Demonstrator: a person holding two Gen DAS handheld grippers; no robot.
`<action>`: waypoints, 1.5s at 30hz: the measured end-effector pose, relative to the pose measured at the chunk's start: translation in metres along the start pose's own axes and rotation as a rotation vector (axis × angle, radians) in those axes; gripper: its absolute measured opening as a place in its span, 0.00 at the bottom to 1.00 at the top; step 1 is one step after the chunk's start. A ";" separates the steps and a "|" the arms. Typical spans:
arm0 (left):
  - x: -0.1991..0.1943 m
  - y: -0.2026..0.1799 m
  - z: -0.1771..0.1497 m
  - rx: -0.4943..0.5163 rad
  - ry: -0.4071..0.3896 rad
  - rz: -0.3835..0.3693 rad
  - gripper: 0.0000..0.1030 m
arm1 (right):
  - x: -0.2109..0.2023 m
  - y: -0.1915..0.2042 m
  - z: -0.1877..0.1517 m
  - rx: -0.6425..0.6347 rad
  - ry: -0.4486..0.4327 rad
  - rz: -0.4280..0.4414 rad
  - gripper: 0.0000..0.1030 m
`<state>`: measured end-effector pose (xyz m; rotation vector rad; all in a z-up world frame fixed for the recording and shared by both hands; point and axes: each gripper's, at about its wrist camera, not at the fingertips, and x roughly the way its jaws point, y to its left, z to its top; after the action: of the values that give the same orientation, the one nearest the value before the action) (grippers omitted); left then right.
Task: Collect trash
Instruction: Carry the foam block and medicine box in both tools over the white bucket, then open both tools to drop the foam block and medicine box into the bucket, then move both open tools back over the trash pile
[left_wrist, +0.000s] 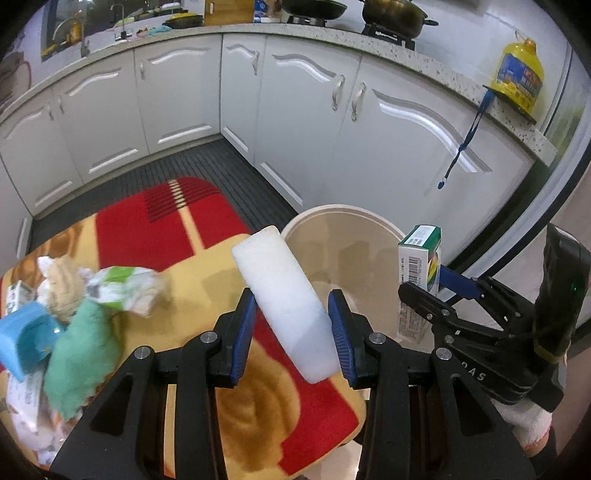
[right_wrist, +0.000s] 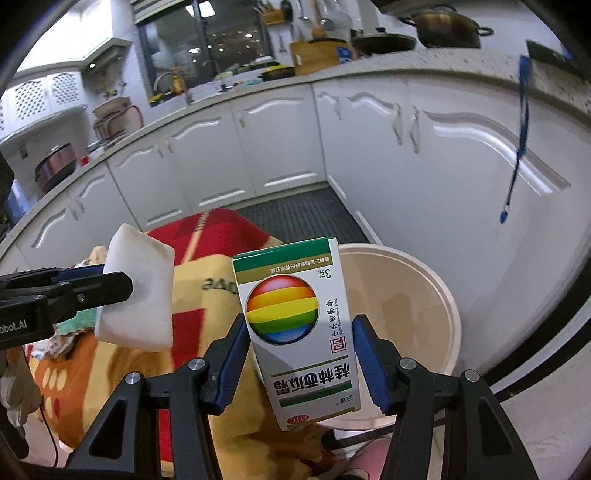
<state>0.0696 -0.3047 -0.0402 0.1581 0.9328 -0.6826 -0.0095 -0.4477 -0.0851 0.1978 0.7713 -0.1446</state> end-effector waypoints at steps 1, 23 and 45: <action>0.004 -0.002 0.002 -0.001 0.002 -0.003 0.36 | 0.003 -0.004 -0.001 0.006 0.005 -0.009 0.53; 0.064 -0.006 -0.001 -0.041 0.038 -0.102 0.53 | 0.043 -0.040 -0.015 0.115 0.075 -0.093 0.67; -0.039 0.057 -0.045 -0.087 -0.132 0.095 0.53 | 0.003 0.055 -0.001 -0.008 -0.024 -0.064 0.76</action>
<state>0.0568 -0.2236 -0.0461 0.0789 0.8215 -0.5568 0.0031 -0.3941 -0.0805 0.1639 0.7550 -0.2037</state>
